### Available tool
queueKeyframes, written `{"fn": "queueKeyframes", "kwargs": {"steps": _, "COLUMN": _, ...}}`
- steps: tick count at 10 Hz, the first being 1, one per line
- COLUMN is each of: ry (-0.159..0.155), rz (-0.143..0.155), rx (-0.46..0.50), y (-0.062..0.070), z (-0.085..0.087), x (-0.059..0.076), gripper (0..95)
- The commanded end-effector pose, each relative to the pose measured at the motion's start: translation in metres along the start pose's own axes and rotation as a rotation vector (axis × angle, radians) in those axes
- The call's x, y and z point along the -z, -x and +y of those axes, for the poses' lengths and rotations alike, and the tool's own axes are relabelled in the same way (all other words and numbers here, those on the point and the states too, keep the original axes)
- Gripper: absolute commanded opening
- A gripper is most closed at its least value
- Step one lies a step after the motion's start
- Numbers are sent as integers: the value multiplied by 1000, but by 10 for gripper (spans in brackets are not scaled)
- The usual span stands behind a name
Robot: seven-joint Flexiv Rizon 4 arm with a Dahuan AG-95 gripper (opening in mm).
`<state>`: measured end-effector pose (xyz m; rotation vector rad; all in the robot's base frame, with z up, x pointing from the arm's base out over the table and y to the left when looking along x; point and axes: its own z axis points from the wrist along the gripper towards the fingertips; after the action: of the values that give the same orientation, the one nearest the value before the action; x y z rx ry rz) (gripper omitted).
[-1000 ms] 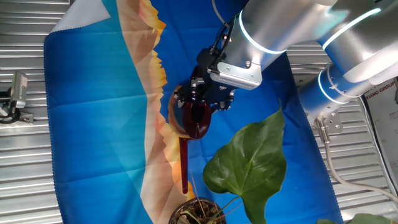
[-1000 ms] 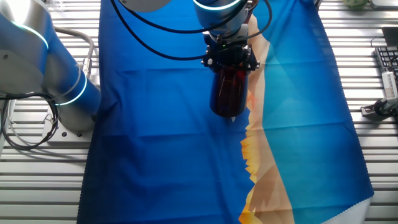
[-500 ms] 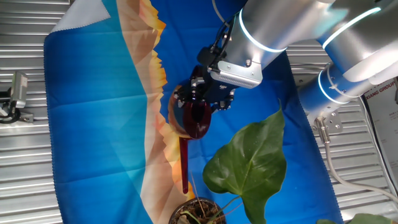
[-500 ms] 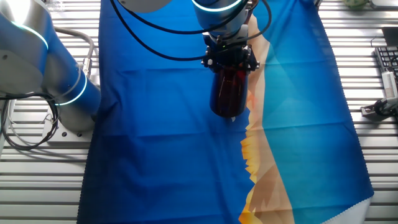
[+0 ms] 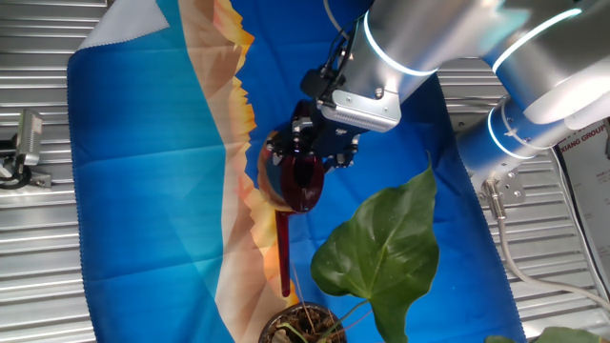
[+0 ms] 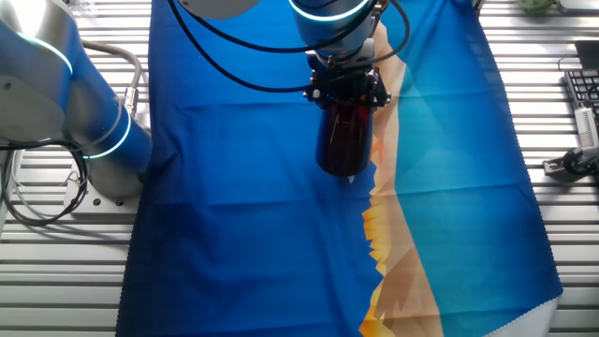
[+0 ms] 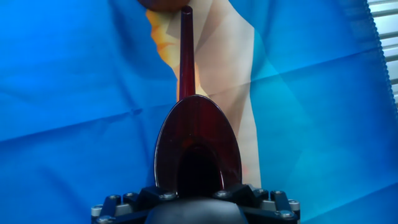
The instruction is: Water the plant
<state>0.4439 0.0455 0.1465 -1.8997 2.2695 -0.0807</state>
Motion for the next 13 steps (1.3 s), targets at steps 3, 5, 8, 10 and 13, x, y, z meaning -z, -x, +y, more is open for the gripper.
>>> {"fn": "queueKeyframes", "kwargs": {"steps": 3, "ry": 14, "rz": -13, "rx": 14, "y": 0, "z": 0, "x": 1, "gripper": 760}}
{"fn": "queueKeyframes", "kwargs": {"steps": 5, "ry": 19, "rz": -19, "rx": 12, "y": 0, "z": 0, "x": 1, "gripper": 950}}
{"fn": "queueKeyframes", "kwargs": {"steps": 8, "ry": 33, "rz": -27, "rx": 5, "y": -2, "z": 0, "x": 1, "gripper": 950}}
{"fn": "queueKeyframes", "kwargs": {"steps": 10, "ry": 34, "rz": -24, "rx": 3, "y": -2, "z": -1, "x": 2, "gripper": 950}}
{"fn": "queueKeyframes", "kwargs": {"steps": 13, "ry": 32, "rz": -22, "rx": 1, "y": -2, "z": -1, "x": 2, "gripper": 950}}
